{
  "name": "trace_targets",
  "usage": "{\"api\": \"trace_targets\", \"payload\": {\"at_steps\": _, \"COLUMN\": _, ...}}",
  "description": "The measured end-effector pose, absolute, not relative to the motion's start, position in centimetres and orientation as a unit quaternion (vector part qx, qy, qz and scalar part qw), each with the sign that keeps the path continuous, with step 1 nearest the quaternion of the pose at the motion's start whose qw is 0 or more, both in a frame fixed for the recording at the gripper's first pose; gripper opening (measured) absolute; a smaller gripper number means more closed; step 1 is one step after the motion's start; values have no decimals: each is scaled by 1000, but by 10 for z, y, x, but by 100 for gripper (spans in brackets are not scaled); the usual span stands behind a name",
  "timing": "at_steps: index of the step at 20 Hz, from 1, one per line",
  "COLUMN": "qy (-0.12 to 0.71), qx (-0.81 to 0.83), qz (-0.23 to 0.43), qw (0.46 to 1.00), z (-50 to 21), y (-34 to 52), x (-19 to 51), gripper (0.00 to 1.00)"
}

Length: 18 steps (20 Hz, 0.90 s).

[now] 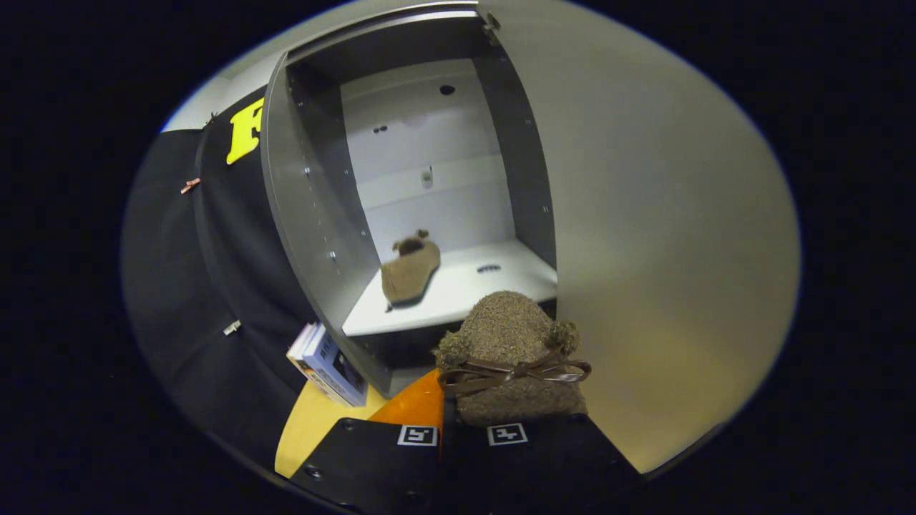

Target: Open the shoe cabinet door, grab the shoes and put them into the shoe cabinet, then close the shoe cabinet door.

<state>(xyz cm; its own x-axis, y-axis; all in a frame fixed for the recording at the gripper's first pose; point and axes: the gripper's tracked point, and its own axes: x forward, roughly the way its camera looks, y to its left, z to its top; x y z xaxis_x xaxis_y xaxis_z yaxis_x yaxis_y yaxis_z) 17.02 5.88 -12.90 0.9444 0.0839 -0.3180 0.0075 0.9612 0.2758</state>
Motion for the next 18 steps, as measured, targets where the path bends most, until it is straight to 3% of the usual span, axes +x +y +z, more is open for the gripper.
{"api": "trace_targets", "payload": {"at_steps": 8, "qy": 146, "qx": 128, "qz": 31, "qw": 980, "z": -59, "y": 59, "x": 286, "gripper": 10}}
{"api": "trace_targets", "payload": {"at_steps": 18, "qy": 189, "qx": 87, "qz": 24, "qw": 978, "z": -120, "y": 64, "x": 440, "gripper": 10}}
